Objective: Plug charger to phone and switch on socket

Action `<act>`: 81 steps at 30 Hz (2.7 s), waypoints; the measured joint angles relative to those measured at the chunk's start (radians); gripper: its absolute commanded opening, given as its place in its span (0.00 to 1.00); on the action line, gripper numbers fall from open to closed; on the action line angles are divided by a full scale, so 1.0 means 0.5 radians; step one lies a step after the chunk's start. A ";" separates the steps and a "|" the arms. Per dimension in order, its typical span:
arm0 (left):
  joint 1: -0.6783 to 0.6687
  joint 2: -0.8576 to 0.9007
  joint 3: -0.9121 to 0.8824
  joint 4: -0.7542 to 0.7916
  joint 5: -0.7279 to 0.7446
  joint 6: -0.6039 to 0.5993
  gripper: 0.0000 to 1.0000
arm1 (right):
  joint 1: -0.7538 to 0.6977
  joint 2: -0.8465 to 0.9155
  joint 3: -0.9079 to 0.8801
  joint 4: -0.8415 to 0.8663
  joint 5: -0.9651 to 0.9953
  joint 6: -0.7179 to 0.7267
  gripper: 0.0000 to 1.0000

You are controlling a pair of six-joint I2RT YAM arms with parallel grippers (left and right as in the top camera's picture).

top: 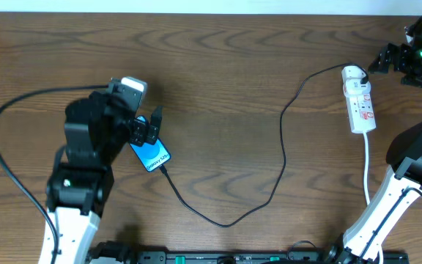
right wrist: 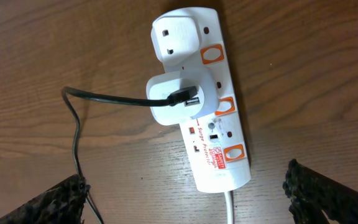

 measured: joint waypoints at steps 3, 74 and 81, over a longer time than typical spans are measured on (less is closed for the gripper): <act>0.000 -0.126 -0.236 0.293 -0.002 0.000 0.98 | 0.000 0.000 0.000 0.000 0.000 0.000 0.99; 0.408 -1.904 -1.654 0.504 -0.181 -0.510 0.98 | 0.000 0.000 0.000 0.000 0.000 0.001 0.99; 0.408 -1.904 -1.654 0.505 -0.181 -0.512 0.98 | 0.000 0.000 0.000 0.000 0.000 0.000 0.99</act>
